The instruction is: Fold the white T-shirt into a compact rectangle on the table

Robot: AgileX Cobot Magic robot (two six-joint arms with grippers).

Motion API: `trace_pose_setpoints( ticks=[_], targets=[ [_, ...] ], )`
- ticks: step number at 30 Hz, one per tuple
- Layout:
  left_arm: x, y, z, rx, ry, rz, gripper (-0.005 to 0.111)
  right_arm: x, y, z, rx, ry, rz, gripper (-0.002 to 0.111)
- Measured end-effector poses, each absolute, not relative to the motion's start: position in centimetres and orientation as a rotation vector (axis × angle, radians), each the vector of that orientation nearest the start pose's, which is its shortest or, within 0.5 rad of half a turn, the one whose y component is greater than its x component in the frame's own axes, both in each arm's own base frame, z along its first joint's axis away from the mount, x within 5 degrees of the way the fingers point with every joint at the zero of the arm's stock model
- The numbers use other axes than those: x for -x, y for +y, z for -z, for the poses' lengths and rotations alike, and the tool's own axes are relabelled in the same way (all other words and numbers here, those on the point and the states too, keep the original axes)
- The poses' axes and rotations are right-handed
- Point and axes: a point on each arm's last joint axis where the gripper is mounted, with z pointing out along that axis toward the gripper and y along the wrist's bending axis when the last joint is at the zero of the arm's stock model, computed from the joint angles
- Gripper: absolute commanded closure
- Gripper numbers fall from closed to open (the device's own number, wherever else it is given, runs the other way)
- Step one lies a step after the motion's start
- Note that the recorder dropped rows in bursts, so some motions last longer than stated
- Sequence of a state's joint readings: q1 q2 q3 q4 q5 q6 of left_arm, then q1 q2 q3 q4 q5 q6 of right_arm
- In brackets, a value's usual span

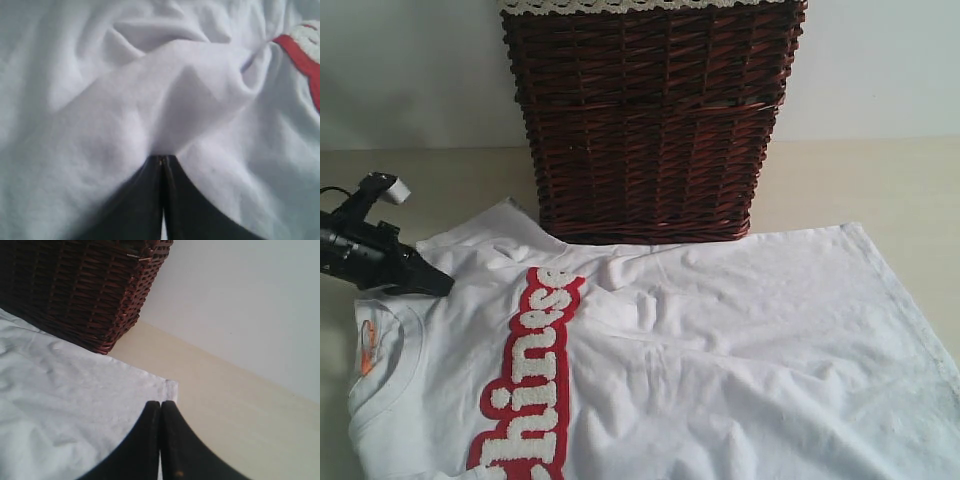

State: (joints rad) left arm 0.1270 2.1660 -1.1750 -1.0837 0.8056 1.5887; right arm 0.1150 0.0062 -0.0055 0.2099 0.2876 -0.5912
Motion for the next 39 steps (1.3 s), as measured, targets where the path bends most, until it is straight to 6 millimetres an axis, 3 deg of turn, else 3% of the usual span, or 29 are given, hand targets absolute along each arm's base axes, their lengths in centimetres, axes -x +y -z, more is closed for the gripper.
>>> trace_pose_setpoints(
  ticks=[6,15,20,26,29,32,35,39],
  targets=[
    [-39.3,-0.4,-7.8,-0.725,2.444,0.586,0.107,-5.4,1.2,-18.9,0.483,1.701,0.147,0.108],
    [-39.6,0.0,-7.8,-0.758,2.441,0.508,0.107,-5.4,1.2,-18.9,0.483,1.701,0.147,0.108],
    [-39.6,0.8,-9.3,-0.705,2.43,0.459,0.107,-5.4,1.2,-18.9,0.483,1.701,0.147,0.108],
    [-39.0,3.2,-15.1,-0.573,2.312,0.524,0.107,-5.4,1.2,-18.9,0.482,1.701,0.145,0.108],
    [-37.5,3.6,-17.2,-0.613,2.308,0.666,0.107,-5.4,1.2,-18.9,0.482,1.701,0.145,0.108],
    [-34.6,3.7,-17.8,-0.768,2.373,0.861,0.106,-5.4,1.2,-18.9,0.482,1.701,0.145,0.108],
    [-31.1,4.4,-16.4,-0.916,2.494,0.934,0.097,-5.4,1.2,-18.9,0.482,1.701,0.145,0.108],
    [-26.1,5.1,-13.7,-1.148,2.57,0.948,0.072,-5.4,1.2,-18.9,0.482,1.701,0.145,0.108]
  ],
)
